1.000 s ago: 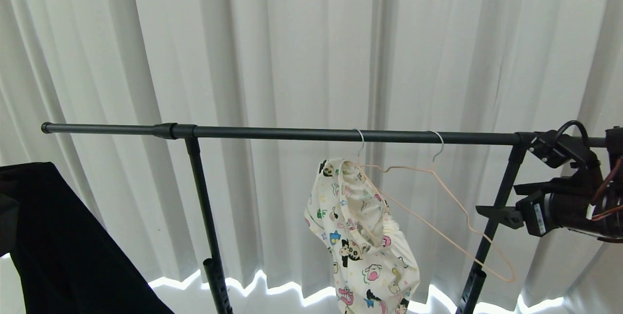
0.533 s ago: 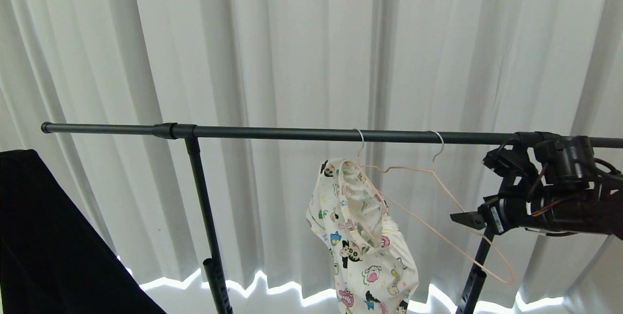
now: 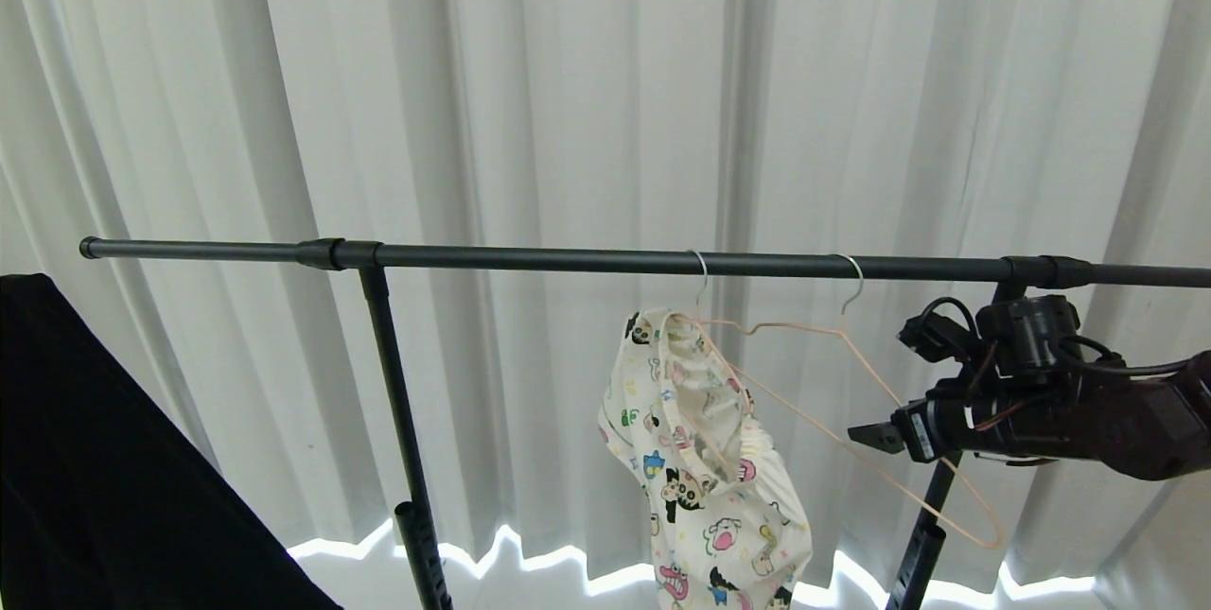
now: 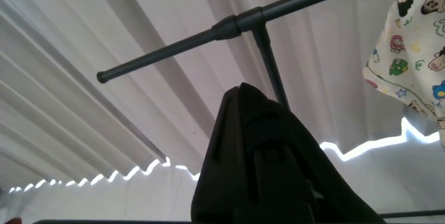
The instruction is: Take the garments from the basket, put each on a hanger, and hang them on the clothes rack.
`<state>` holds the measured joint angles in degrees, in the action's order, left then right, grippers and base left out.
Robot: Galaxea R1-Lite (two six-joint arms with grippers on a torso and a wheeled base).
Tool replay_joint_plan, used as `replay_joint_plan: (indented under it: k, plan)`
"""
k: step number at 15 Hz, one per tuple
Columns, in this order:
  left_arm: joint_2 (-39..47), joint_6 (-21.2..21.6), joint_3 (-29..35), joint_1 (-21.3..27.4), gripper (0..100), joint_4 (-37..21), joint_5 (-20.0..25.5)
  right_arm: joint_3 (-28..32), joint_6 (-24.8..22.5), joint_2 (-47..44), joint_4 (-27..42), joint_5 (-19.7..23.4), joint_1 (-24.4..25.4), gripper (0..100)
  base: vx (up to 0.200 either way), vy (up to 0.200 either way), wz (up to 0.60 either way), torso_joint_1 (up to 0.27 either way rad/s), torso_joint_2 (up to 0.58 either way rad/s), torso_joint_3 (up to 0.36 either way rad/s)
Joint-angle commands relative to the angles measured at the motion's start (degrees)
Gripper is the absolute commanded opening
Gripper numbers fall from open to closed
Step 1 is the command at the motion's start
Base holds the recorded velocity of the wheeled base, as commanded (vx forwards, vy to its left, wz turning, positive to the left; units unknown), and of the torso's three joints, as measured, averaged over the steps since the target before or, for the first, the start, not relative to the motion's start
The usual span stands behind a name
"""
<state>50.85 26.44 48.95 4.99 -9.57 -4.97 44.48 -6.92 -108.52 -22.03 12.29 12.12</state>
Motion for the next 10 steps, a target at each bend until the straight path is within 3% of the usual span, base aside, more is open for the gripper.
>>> replay_joint_plan:
  k: [1, 2, 3, 10]
  plan:
    - [0.1, 0.0, -0.1, 0.0, 0, 0.0, 0.0, 0.1, 0.0, -1.3, -0.1, 0.0, 0.0, 100, 0.0, 0.0, 0.0, 0.0, 0.0, 0.0]
    - [0.1, 0.0, -0.1, 0.0, 0, -0.1, 0.0, 0.0, 0.0, -1.3, -0.6, 0.1, 0.0, 100, 0.0, 0.0, 0.0, 0.0, 0.0, 0.0]
    - [0.3, 0.0, -0.1, 0.0, 0, 0.0, 0.0, 0.0, 0.0, -1.4, -0.8, 0.2, 0.0, 0, 0.0, 0.0, 0.0, 0.0, 0.0, 0.0]
    - [0.4, -0.1, -0.7, 0.0, 0, 0.0, 0.0, 0.4, 1.2, 0.2, -1.4, 0.5, 0.5, 0, 0.0, 0.0, 0.0, 0.0, 0.0, 0.0]
